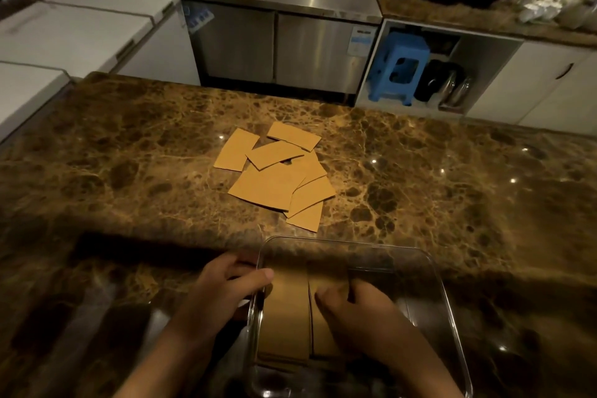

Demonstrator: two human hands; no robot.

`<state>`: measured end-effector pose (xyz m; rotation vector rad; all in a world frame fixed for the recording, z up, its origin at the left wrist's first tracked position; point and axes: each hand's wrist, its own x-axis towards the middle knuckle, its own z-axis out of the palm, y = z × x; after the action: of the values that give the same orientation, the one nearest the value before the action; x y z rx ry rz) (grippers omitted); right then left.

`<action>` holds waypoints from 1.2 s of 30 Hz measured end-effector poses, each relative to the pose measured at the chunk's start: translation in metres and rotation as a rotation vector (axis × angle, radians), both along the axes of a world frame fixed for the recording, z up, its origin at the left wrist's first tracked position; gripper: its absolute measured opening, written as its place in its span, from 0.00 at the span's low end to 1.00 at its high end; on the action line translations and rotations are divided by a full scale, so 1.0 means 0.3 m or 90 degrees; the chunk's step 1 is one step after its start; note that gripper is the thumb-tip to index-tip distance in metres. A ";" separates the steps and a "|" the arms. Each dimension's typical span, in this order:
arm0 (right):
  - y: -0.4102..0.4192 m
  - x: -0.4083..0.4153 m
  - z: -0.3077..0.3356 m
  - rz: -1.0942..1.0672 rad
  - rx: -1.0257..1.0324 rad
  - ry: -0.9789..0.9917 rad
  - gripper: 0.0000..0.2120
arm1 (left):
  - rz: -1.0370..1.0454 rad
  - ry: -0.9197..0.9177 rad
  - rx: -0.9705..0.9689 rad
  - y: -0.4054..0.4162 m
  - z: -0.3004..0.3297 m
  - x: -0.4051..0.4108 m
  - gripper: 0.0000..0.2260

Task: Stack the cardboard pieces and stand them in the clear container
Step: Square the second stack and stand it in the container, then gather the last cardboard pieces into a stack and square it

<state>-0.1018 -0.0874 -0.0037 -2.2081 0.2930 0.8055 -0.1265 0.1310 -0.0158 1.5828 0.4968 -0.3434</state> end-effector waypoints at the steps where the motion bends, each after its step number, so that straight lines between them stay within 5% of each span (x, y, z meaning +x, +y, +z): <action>1: -0.003 0.004 0.001 0.015 -0.012 -0.010 0.19 | -0.008 0.009 -0.006 0.004 0.004 0.002 0.16; 6: -0.076 0.077 0.144 0.134 -0.014 -0.033 0.33 | 0.049 0.061 -0.020 0.064 0.007 0.099 0.05; 9: -0.087 0.261 0.237 0.059 0.146 -0.161 0.19 | 0.069 0.021 0.066 0.116 -0.003 0.255 0.02; 12: -0.024 0.497 0.213 0.029 0.201 -0.162 0.13 | -0.012 -0.087 0.236 0.120 -0.034 0.424 0.22; 15: 0.066 0.674 0.099 0.157 0.001 -0.110 0.13 | -0.211 -0.060 0.475 0.071 -0.051 0.544 0.43; 17: 0.128 0.745 0.030 0.198 -0.051 -0.091 0.14 | -0.281 -0.011 0.522 0.043 -0.072 0.599 0.47; 21: 0.208 0.772 -0.037 0.222 -0.047 -0.107 0.11 | -0.281 0.012 0.571 0.018 -0.114 0.633 0.47; 25: 0.237 0.754 -0.044 0.205 -0.119 -0.184 0.20 | -0.227 -0.019 0.575 0.000 -0.118 0.613 0.52; 29: 0.188 0.752 -0.020 0.156 0.006 -0.136 0.11 | -0.143 -0.065 0.510 -0.012 -0.106 0.582 0.53; 36: 0.050 0.742 0.061 0.078 0.075 -0.216 0.05 | -0.088 -0.141 0.441 0.006 -0.054 0.562 0.38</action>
<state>0.1208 -0.0723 0.0144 -2.2203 -0.0548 0.4846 0.0422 0.1329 -0.0319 2.3045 0.3479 -0.0908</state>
